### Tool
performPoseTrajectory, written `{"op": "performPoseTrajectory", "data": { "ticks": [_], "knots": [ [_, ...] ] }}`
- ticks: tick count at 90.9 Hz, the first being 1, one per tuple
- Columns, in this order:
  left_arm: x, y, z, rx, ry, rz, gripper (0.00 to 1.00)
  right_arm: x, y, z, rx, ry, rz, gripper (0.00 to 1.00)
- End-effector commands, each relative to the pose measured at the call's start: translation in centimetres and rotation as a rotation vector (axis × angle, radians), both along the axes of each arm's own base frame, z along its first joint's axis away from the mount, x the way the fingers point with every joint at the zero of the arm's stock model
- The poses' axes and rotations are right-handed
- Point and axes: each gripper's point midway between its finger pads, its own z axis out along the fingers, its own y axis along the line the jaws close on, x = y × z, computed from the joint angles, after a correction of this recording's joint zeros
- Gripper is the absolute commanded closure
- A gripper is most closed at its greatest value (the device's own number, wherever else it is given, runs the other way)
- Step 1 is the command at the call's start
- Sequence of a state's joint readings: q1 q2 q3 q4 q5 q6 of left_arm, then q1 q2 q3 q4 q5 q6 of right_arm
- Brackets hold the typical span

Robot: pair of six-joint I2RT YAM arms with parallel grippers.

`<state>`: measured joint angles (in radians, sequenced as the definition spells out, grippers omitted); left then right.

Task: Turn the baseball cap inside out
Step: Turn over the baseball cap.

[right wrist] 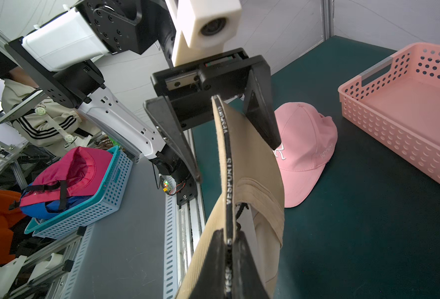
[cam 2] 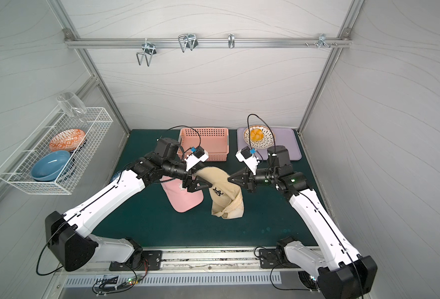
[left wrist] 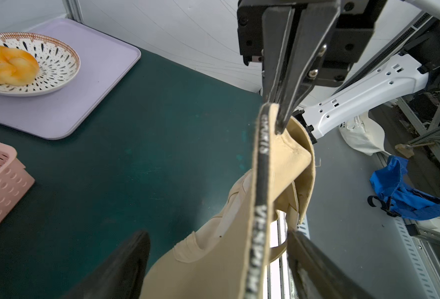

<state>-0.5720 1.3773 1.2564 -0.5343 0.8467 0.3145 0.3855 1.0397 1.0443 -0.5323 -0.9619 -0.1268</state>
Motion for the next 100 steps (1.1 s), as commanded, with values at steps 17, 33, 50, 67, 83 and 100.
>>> {"op": "performPoseTrajectory", "data": {
  "ticks": [17,33,50,67,83,100],
  "knots": [
    [-0.4,-0.6,1.4,-0.047,0.017,-0.034,1.0,2.5,-0.4,-1.4,-0.081,0.035,-0.115,0.9],
    [2.2,-0.4,0.4,0.001,0.14,0.172,1.0,4.4,-1.2,-3.4,-0.204,-0.016,-0.274,0.37],
    [4.4,0.2,-2.4,0.1,0.317,0.392,1.0,4.4,-0.7,-4.9,-0.303,-0.068,-0.307,0.31],
    [5.0,-0.4,-6.4,0.183,0.409,0.503,1.0,4.0,1.0,-6.7,-0.324,-0.06,-0.297,0.31],
    [5.7,-0.5,-7.9,0.166,0.45,0.574,1.0,4.3,1.2,-8.5,-0.359,-0.051,-0.331,0.31],
    [6.4,-0.5,-8.2,0.104,0.467,0.645,1.0,4.2,3.6,-12.6,-0.323,0.123,-0.272,0.35]
  ]
}}
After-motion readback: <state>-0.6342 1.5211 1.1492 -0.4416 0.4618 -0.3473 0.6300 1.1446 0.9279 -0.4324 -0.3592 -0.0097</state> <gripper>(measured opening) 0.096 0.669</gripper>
